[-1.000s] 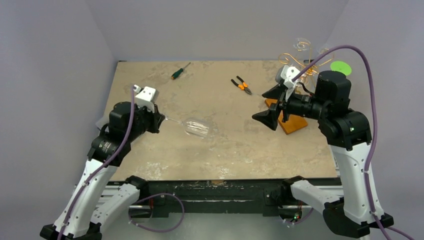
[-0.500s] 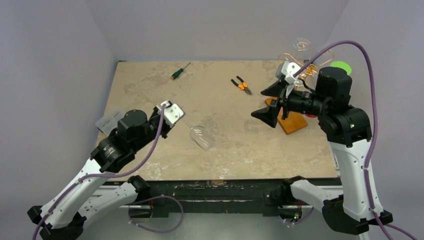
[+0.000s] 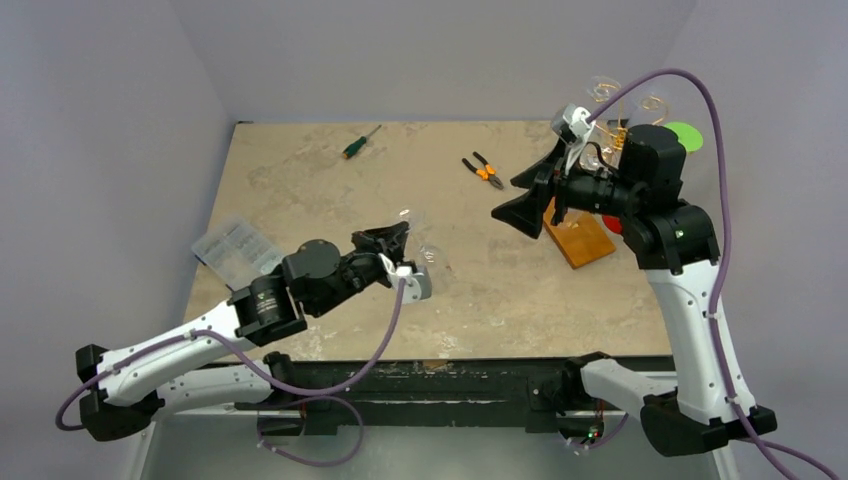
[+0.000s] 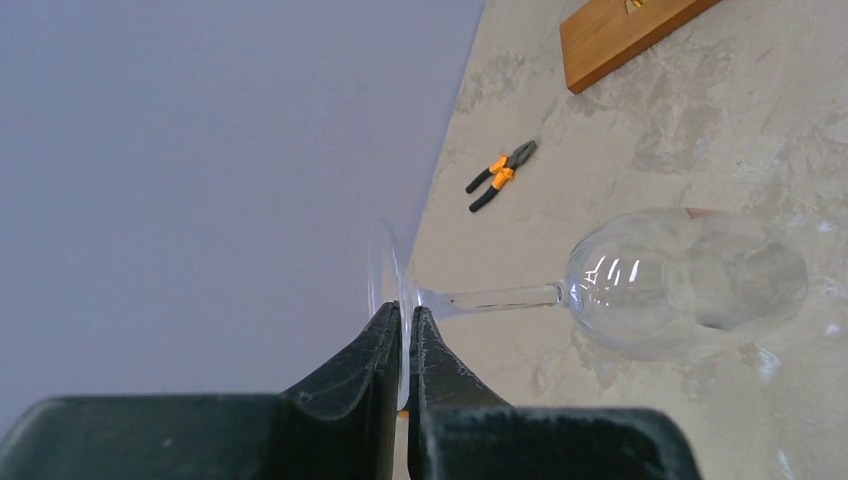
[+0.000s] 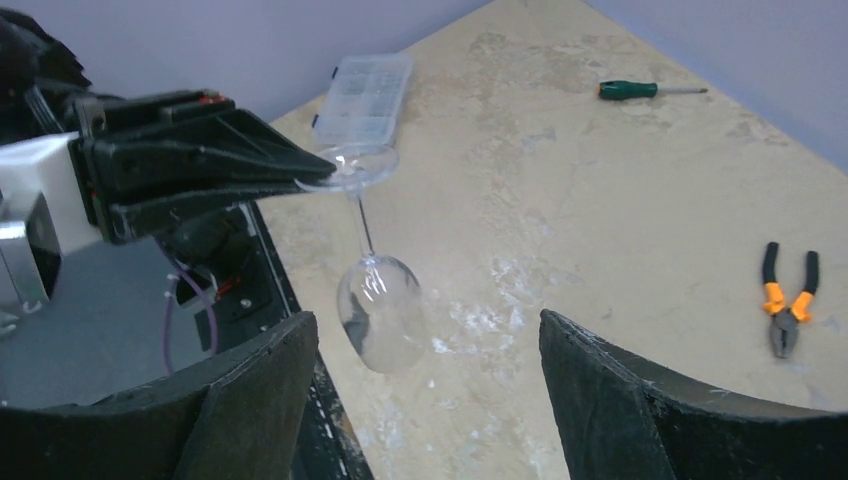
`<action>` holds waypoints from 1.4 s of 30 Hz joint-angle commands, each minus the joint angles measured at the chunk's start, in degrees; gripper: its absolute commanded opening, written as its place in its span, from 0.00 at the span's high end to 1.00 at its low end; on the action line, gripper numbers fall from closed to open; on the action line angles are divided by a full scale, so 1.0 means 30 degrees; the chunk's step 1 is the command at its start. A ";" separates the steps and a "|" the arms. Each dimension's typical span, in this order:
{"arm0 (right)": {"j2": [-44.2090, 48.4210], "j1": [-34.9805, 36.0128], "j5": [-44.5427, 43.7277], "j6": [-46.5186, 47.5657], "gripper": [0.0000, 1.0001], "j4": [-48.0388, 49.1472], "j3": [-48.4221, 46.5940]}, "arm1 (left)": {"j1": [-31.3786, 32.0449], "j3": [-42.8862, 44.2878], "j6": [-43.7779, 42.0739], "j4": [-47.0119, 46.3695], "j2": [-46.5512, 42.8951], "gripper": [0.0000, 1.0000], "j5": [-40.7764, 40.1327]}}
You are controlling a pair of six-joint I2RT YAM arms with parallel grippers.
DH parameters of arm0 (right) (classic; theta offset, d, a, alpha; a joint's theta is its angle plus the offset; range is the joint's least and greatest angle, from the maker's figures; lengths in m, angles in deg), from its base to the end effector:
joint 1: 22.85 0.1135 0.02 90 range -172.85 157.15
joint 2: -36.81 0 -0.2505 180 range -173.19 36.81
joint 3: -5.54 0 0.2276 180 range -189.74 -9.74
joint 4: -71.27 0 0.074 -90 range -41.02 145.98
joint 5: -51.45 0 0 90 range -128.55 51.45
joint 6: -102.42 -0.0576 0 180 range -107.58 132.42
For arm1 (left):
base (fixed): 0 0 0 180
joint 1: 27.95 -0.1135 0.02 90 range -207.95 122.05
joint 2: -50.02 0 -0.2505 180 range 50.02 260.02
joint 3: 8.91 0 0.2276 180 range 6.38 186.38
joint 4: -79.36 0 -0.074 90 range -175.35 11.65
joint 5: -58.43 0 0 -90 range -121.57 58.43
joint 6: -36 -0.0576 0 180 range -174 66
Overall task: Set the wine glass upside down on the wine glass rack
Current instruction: Turn the wine glass upside down at the wine rack.
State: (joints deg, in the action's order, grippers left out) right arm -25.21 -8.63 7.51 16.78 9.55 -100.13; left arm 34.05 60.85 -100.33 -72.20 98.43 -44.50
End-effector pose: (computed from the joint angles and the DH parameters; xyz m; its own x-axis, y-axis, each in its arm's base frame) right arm 0.1599 0.0833 0.4565 -0.2364 -0.1143 -0.9649 -0.8545 0.4972 0.1504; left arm 0.1029 -0.1660 0.3677 0.5071 0.5480 -0.6652 0.5642 0.3725 0.7369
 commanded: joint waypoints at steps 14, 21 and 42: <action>-0.0362 -0.0360 0.4150 -1.4488 0.29 1.0552 0.5046 | 0.2338 0.0419 -0.7720 -0.8123 0.3917 1.00 -0.1903; -0.0596 -0.0403 0.4595 -1.5372 0.28 1.0901 0.4599 | 0.2698 -0.1902 -1.1371 -1.2692 0.4627 1.00 -0.2744; -0.1715 -0.0433 0.3046 -1.6911 0.47 1.1407 0.6615 | 0.2889 -0.1357 -1.3059 -1.5372 0.6985 1.00 -0.3126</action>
State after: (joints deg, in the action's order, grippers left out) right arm -30.54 -9.74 18.40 -33.64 42.29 -81.07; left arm 42.35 54.23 -137.64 -111.50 119.43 -53.44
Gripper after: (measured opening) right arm 0.556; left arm 0.038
